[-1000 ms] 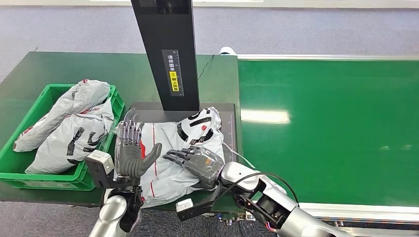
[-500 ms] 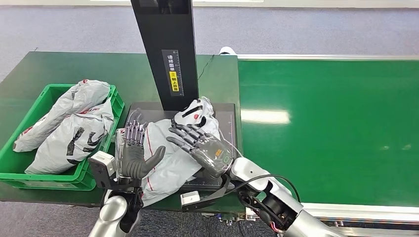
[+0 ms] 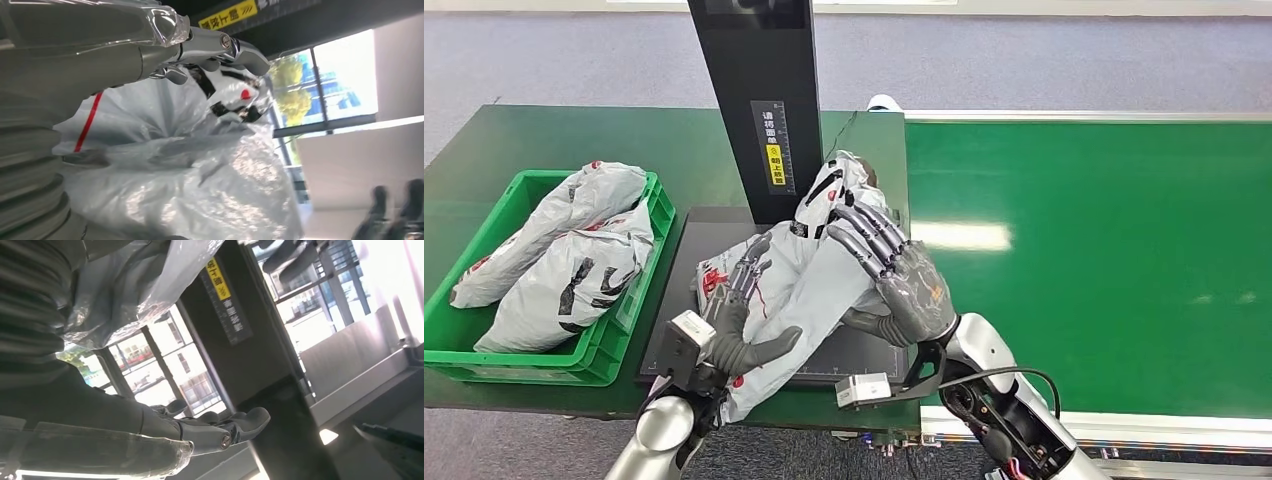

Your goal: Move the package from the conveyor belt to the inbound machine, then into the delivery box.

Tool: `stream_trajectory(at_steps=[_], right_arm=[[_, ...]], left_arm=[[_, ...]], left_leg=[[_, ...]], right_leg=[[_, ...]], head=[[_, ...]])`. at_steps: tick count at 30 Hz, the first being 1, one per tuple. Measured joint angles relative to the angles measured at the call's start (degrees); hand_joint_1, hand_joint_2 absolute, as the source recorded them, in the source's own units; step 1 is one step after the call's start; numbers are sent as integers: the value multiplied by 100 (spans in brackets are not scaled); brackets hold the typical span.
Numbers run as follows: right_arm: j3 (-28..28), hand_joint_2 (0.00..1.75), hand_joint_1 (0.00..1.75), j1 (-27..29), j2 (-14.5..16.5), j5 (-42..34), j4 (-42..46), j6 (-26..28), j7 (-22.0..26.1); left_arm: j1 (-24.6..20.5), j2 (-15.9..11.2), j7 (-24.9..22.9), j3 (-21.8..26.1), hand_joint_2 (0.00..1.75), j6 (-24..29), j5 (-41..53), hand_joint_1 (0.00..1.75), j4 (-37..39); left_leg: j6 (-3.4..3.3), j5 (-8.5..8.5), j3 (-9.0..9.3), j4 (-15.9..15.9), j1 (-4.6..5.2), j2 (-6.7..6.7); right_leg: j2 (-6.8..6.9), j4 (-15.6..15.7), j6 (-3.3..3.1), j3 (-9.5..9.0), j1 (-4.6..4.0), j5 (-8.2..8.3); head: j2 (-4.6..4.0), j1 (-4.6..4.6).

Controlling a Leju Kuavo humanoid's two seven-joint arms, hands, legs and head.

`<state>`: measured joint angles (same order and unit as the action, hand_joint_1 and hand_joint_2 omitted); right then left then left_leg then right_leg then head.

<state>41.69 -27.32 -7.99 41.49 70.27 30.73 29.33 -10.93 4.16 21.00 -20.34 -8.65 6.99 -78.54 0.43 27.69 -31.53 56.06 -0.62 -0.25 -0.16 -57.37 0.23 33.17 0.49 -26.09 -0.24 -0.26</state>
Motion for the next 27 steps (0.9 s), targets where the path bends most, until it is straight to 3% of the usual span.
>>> stream_trajectory(at_steps=[12,22,27], right_arm=[[-263,175,0,279,8,3,89,-267,22],[-373,175,0,395,43,55,62,-347,-13],[-500,175,0,537,50,88,73,-361,-53]], left_arm=[[-352,-226,-421,-633,175,-858,1449,0,715],[-612,-317,-557,-1040,175,-1004,1967,0,1180],[-732,-317,-559,-1111,175,-1060,1965,16,1370]], left_leg=[[0,0,-2,0,0,0],[0,0,-3,0,0,-4],[0,0,-4,0,0,-4]], right_leg=[[0,0,0,0,0,0],[2,0,0,0,0,0],[1,0,0,0,0,0]], head=[[0,1],[0,0],[0,0]])
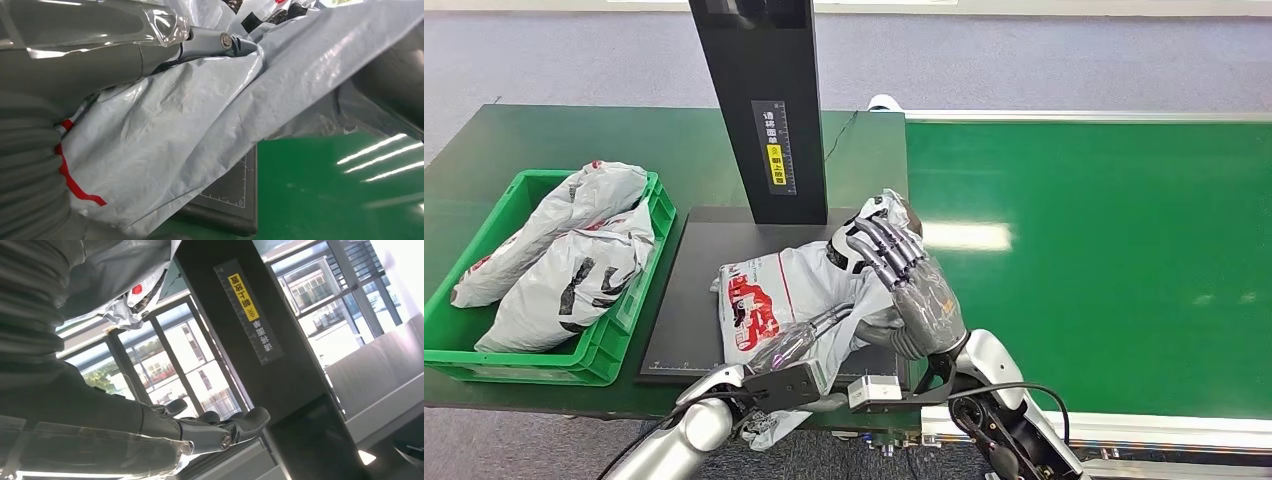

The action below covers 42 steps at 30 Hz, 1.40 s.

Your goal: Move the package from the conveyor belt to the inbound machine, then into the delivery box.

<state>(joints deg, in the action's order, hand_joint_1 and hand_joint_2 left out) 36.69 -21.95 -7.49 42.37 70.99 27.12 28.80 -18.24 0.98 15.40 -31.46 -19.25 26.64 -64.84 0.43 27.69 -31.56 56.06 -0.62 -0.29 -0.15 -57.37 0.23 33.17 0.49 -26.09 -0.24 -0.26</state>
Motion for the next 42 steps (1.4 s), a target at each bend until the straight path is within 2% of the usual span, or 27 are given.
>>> stream_trajectory(at_steps=[1,4,5,10,16,29,38,42], right_arm=[[-31,175,0,22,4,2,5,-18,-2],[-112,175,0,71,17,13,22,-96,-8],[-133,175,0,83,22,21,26,-115,-9],[-182,175,0,110,39,47,28,-175,-10],[-197,175,0,133,45,49,31,-175,-10],[-379,175,0,341,108,-181,214,-250,-1],[-616,175,0,662,243,-614,442,-297,199],[-654,175,0,703,279,-655,460,-297,231]], left_arm=[[-12,0,-7,-2,175,-22,-34,32,26],[-26,2,-63,2,175,-125,-228,113,77],[-28,2,-81,5,175,-160,-303,126,89],[-53,5,-101,42,175,-237,-462,128,140],[-81,10,-102,71,175,-232,-499,171,177],[108,46,4,384,175,28,-1101,175,-27],[682,77,590,828,175,550,-1640,175,-972],[798,79,641,926,175,590,-1661,175,-1261]], left_leg=[[0,0,0,0,0,0],[0,0,0,0,0,0],[0,0,0,0,0,0],[0,0,0,0,0,0],[0,0,0,0,0,0],[0,0,1,-1,0,1],[1,1,-2,-1,0,3],[0,1,-2,-1,0,3]], right_leg=[[0,0,0,0,0,0],[0,0,0,0,0,0],[0,0,0,0,0,0],[0,0,0,-1,0,0],[0,0,0,-2,0,0],[0,0,0,-1,0,0],[-1,0,0,5,0,-2],[-1,0,0,4,0,-2]], head=[[0,0],[0,1],[0,1],[0,0],[0,0],[0,0],[0,0],[0,0]])
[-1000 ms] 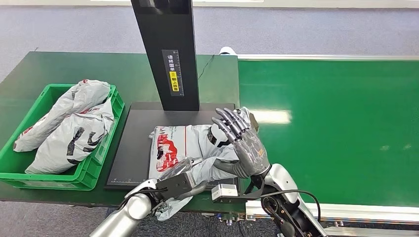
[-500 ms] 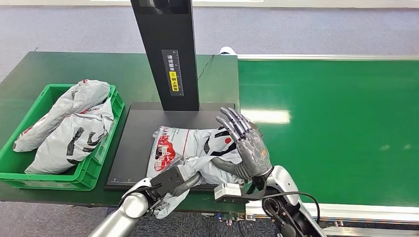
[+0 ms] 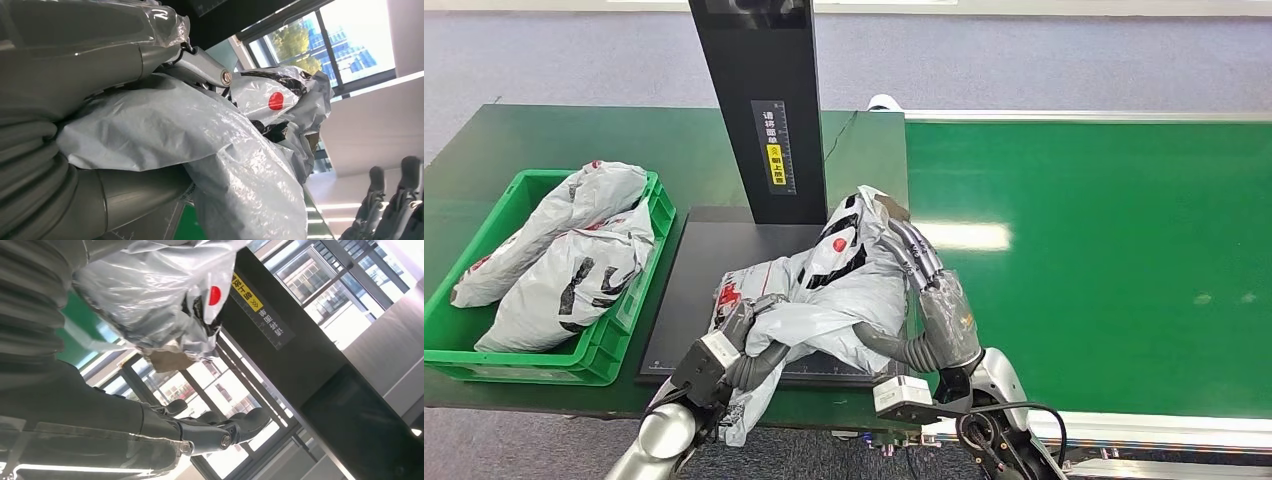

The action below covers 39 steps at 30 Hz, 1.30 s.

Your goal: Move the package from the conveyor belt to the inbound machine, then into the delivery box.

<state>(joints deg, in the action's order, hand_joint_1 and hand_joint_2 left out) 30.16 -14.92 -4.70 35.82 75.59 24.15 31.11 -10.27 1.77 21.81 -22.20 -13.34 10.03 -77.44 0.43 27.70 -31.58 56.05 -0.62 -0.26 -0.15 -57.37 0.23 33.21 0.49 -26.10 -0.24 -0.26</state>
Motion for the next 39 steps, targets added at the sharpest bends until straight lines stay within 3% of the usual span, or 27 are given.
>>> stream_trajectory(at_steps=[7,14,20,31,39], right_arm=[[-31,175,0,51,34,-34,28,-15,11],[-80,175,0,189,126,-570,43,-215,206],[-92,175,0,303,177,-799,45,-313,222],[-118,175,0,431,284,-947,34,-452,255],[-149,175,0,439,345,-1011,-15,-523,256]], left_arm=[[108,8,72,78,175,16,-21,175,-234],[311,8,734,144,175,347,36,175,-804],[421,-5,998,145,175,677,261,173,-1520],[530,-45,1730,188,175,2339,761,175,-2738],[534,-171,1817,119,175,3140,692,175,-3572]], left_leg=[[0,0,0,0,0,1],[0,1,-4,-1,0,0],[0,1,-4,-1,0,0],[0,1,-6,-1,-1,-1],[0,0,-5,-1,0,-1]], right_leg=[[0,0,0,0,0,0],[0,0,-1,3,0,-2],[0,0,-1,3,0,-2],[0,0,-1,4,-1,-2],[0,0,-1,3,-1,-2]], head=[[0,1],[0,1],[0,-1],[0,0],[0,0]])
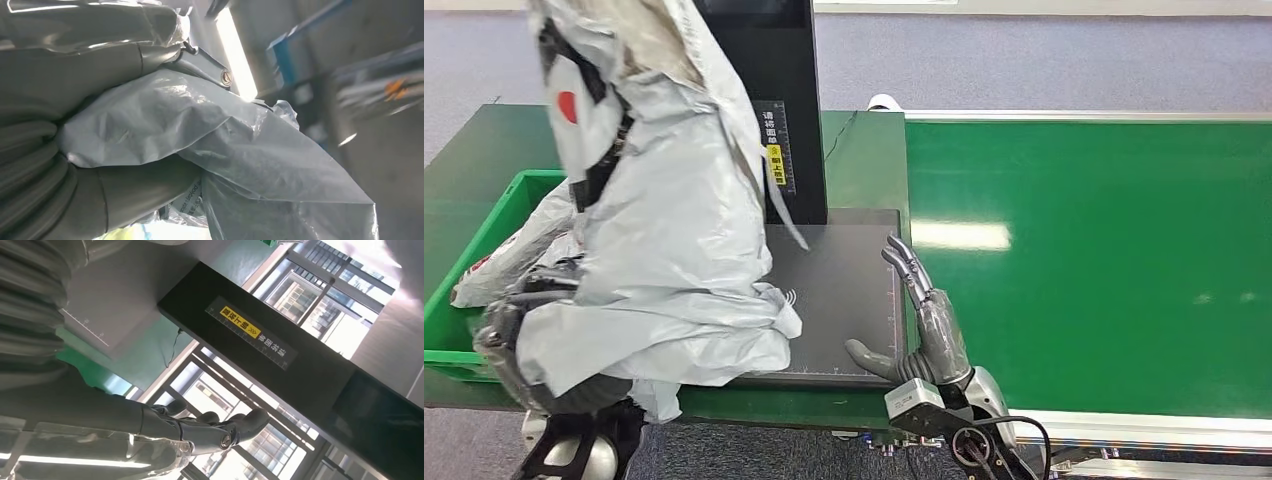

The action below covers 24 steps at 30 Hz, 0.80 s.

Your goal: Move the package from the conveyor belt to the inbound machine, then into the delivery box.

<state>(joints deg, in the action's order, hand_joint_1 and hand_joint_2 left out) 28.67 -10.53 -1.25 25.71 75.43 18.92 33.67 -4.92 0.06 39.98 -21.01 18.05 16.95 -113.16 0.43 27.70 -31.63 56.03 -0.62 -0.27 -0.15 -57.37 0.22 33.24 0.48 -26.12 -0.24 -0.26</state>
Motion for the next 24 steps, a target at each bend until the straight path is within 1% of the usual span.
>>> stream_trajectory(at_steps=[3,6,8,10,12,13,14,15,16,17,18,19,21,24], right_arm=[[-9,175,0,0,33,-15,-49,-9,1],[-24,175,0,5,68,-15,-89,-9,1],[-32,175,0,8,84,-16,-102,-12,-1],[-34,175,0,8,86,-58,-103,-52,-27],[-47,175,0,9,86,-140,-102,-126,-79],[-62,175,0,14,86,-174,-101,-156,-103],[-79,175,0,22,85,-196,-99,-175,-120],[-99,175,0,35,85,-211,-97,-188,-132],[-117,175,0,55,84,-228,-92,-205,-139],[-134,175,0,76,84,-254,-88,-238,-145],[-150,175,0,99,84,-284,-84,-285,-150],[-164,175,0,122,85,-318,-76,-347,-151],[-190,175,0,163,87,-374,-56,-474,-139],[-220,175,0,188,103,-419,-36,-599,-116]], left_arm=[[-36,-101,7,-214,175,471,161,173,-265],[-93,-118,-12,-255,175,620,312,166,-308],[-170,-92,-63,-175,175,678,434,157,-257],[-287,-69,-200,-18,175,749,571,143,-117],[-440,-43,-603,201,175,726,719,136,148],[-520,-17,-887,329,175,670,776,120,319],[-592,16,-1148,462,175,609,817,99,502],[-656,49,-1353,592,175,554,842,103,679],[-706,84,-1507,699,175,501,856,113,828],[-747,122,-1662,792,175,444,867,138,963],[-783,163,-1849,869,175,381,874,169,1085],[-813,208,-2061,948,175,327,876,175,1217],[-868,279,-2398,1127,175,293,863,175,1507],[-995,328,-2596,1436,175,307,763,175,1973]], left_leg=[[0,0,0,0,0,-1],[0,0,0,0,0,-1],[0,0,1,0,0,-1],[0,-1,3,0,0,-1],[1,-2,6,0,0,-1],[1,-2,8,0,0,-1],[1,-3,9,0,0,2],[1,-3,10,0,0,5],[1,-3,10,0,0,8],[1,-3,10,1,0,9],[1,-2,9,1,0,9],[1,-2,8,1,0,8],[1,-1,3,1,0,8],[1,-1,1,0,0,10]], right_leg=[[0,0,0,0,0,0],[0,0,0,1,0,0],[0,0,0,0,0,0],[0,0,0,-1,0,0],[0,0,0,-3,0,1],[0,0,0,-5,0,1],[-1,0,-1,-6,0,2],[-2,0,-1,-6,0,3],[-2,0,-1,-6,0,4],[-3,0,-2,-5,-1,4],[-3,0,-1,-4,-1,4],[-2,0,-1,-3,0,4],[-3,0,-1,1,0,3],[-3,0,-1,3,0,3]], head=[[0,1],[0,1],[0,0],[0,0],[0,0],[0,-1],[0,0],[0,-1],[0,0],[0,0],[0,-1],[0,-1],[0,0],[0,0]])
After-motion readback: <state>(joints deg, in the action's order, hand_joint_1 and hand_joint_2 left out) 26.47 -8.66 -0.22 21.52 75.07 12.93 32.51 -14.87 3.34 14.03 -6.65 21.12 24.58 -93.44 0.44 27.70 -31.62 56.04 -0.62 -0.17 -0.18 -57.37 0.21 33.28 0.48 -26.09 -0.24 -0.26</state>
